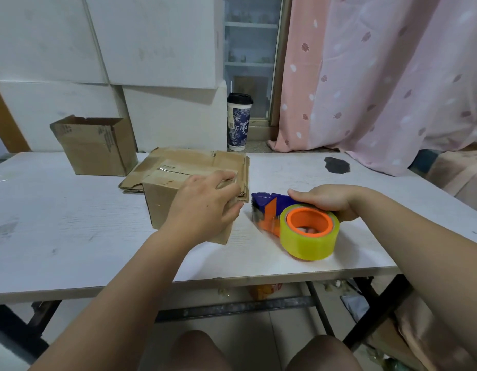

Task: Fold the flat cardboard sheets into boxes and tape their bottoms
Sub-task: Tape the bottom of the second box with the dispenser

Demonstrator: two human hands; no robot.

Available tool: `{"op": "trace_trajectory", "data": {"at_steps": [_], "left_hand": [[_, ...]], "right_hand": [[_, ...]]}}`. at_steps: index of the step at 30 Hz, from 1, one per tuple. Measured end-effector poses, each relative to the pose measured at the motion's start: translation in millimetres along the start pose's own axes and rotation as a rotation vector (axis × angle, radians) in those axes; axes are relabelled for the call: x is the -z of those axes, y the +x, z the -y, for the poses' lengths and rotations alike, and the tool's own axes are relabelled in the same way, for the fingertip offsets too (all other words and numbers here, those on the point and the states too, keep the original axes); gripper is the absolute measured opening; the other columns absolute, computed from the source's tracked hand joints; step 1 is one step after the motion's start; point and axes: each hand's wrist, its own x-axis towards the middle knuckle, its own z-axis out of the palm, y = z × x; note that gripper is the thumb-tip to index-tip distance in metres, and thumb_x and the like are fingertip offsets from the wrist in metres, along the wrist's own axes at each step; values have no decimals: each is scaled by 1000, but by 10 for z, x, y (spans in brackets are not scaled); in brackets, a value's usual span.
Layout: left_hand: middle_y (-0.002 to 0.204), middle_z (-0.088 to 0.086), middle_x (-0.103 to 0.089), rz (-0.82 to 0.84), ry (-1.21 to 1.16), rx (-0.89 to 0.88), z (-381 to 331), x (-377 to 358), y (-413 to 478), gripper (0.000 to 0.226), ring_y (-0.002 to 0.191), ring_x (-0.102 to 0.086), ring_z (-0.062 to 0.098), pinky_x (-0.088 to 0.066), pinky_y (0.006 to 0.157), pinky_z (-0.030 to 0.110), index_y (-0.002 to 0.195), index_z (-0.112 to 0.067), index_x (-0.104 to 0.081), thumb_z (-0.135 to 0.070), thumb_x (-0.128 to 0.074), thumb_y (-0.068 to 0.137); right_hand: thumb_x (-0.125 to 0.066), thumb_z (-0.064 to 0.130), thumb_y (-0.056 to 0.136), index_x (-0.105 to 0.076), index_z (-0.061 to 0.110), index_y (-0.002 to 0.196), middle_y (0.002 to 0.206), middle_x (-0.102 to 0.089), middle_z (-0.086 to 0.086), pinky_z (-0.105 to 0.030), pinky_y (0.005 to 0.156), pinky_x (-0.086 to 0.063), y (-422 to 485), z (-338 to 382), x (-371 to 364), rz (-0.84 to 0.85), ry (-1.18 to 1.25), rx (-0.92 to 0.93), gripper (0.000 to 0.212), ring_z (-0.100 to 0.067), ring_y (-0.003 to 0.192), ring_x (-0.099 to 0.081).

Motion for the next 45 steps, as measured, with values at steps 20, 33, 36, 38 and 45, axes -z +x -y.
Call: {"op": "trace_trajectory", "data": {"at_steps": [20,33,36,38,45], "left_hand": [[100,9,-66,-96,-297,544,-108,118,179,24,93,-56,28,-38,70,32,107,-12,-65,-13,-45,94],[85,-15,-52,-229,-595,1085,451,259,-151,18,88,-43,20,-29,59,24,81,-34,-58,-19,-50,87],[111,-11,-61,-344,-637,1136,409,220,-187,34,104,-51,17,-32,72,21,117,-33,-62,-19,-42,93],[85,-16,-58,-391,-642,1145,377,191,-188,34,83,-50,13,-30,59,21,81,-39,-61,-19,-38,95],[77,-20,-53,-443,-674,1163,471,163,-199,28,72,-45,6,-28,56,16,83,-31,-62,-21,-41,98]], "right_hand": [[-48,12,95,-70,19,116,119,-68,3,-9,85,-34,-317,986,-1222,-650,15,777,32,-9,111,-54],[-63,28,90,-75,17,102,120,-67,6,-17,85,-36,-216,1184,-1502,-667,226,573,19,-10,109,-57],[-57,19,94,-69,17,115,123,-65,4,-13,88,-35,-198,1176,-1595,-688,318,592,24,-11,115,-55],[-53,18,97,-58,19,130,136,-55,3,-19,102,-32,-174,1171,-1641,-659,448,576,34,-12,128,-46],[-39,20,104,-43,19,143,150,-40,4,-17,100,-24,-136,1142,-1671,-509,813,495,40,-12,139,-32]]}}
